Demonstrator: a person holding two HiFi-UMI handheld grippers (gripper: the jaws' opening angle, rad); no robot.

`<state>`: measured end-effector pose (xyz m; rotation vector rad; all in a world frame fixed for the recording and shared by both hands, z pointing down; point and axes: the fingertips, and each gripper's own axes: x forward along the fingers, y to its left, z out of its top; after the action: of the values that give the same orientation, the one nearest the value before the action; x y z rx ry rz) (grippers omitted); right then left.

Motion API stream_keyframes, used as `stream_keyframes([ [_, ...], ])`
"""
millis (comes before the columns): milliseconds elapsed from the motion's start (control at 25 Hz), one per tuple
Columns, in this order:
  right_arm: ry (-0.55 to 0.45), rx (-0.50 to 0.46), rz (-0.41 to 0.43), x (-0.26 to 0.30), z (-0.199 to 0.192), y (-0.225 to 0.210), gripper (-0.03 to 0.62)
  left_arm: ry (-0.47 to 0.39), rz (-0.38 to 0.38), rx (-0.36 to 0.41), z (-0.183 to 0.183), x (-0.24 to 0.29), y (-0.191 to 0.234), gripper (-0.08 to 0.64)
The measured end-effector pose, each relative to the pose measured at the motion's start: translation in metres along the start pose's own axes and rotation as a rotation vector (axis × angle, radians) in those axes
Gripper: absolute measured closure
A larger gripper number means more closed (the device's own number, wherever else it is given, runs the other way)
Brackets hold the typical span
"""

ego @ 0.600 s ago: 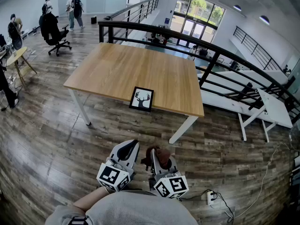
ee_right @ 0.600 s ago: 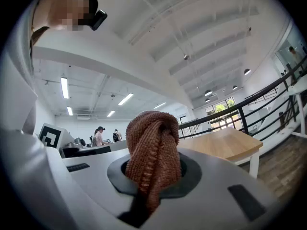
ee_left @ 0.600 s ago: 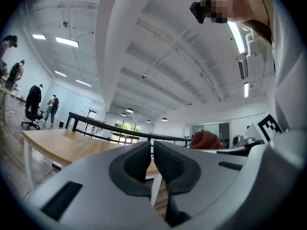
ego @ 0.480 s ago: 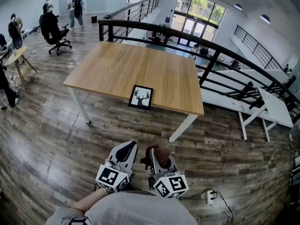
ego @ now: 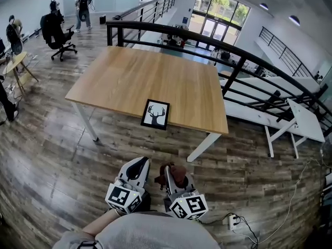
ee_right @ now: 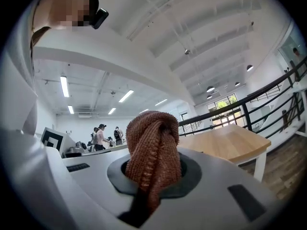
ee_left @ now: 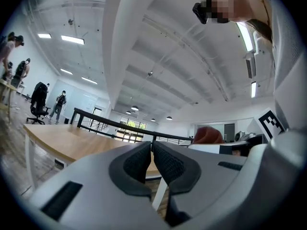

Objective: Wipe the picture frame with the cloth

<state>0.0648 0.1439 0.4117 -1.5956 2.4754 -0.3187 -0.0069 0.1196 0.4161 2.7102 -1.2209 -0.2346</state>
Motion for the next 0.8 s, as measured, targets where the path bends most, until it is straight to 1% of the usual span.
stream_keyframes([
  [120,-0.017,-0.011,-0.03,0.038,0.008,-0.018,0.548,-0.004,-0.037,0.018,0.01,0.038,0.027,0.551],
  [240,-0.028,-0.007,-0.055,0.08,0.017,-0.036,0.548,-0.002,-0.065,0.019,0.021,0.076,0.054,0.551],
  [360,-0.046,0.002,-0.071,0.121,0.03,-0.049,0.548,0.008,-0.098,0.048,0.034,0.108,0.081,0.551],
  [480,-0.048,0.006,-0.083,0.163,0.036,-0.062,0.548,0.018,-0.112,0.062,0.044,0.137,0.109,0.551],
  [640,-0.054,0.013,-0.094,0.207,0.038,-0.072,0.548,0.048,-0.12,0.048,0.043,0.166,0.147,0.551],
  [800,-0.059,0.011,-0.096,0.243,0.039,-0.08,0.548,0.082,-0.151,0.069,0.041,0.189,0.169,0.549],
])
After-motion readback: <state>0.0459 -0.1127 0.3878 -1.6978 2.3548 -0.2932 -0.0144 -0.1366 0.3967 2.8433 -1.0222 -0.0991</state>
